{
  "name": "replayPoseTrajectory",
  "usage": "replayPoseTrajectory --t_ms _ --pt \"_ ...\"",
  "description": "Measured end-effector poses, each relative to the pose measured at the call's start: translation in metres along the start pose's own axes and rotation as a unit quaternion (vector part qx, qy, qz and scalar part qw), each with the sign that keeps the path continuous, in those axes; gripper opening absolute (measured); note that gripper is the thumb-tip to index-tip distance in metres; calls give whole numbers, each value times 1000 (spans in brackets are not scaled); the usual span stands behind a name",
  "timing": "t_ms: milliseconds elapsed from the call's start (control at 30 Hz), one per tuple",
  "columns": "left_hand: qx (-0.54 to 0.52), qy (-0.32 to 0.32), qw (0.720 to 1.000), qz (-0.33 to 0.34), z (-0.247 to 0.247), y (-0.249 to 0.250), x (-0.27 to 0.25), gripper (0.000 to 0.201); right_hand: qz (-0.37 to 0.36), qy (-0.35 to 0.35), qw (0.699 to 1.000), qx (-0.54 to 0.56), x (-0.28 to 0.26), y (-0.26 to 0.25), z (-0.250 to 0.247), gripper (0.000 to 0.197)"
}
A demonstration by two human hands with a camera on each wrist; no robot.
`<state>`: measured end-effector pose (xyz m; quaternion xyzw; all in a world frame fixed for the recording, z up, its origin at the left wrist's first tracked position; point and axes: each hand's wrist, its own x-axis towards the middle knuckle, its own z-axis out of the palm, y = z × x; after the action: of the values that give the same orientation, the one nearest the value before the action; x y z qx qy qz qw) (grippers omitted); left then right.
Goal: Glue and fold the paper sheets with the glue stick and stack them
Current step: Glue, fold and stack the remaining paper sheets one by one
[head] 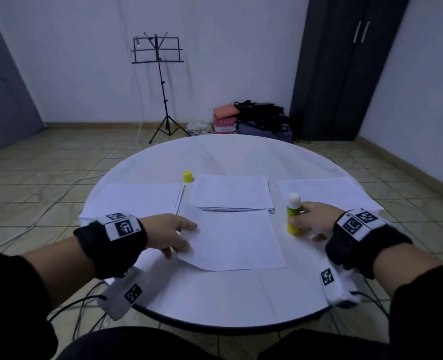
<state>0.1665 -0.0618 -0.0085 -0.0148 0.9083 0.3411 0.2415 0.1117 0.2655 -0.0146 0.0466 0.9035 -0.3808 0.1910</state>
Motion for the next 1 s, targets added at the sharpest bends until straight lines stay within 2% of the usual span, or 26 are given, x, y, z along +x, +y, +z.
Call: replayPoseTrajectory --t_ms 67,133,200,333,433,567,767,1000 --pt "93 -9 995 -15 3 -1 -6 64 -10 29 998 -49 -3 -7 6 11" --pt "224 13 974 -23 4 -4 -9 76 -33 58 993 -93 -8 -16 12 16" --pt "282 32 959 -19 5 -7 -10 81 -63 64 992 -92 -15 -28 19 13" --pt "364 -16 931 23 12 -3 -9 66 -99 52 991 -71 -27 -55 36 26" --pt "397 -28 917 37 19 -1 -5 62 -91 66 993 -36 -26 -73 51 36" --pt "408 -21 911 58 27 6 -1 61 -139 64 988 11 -24 -102 66 38" --pt "429 -22 901 61 28 12 1 62 -180 91 973 -108 -12 -132 97 28" --pt "425 -29 902 68 27 11 0 67 -169 66 966 -186 4 -150 117 43"
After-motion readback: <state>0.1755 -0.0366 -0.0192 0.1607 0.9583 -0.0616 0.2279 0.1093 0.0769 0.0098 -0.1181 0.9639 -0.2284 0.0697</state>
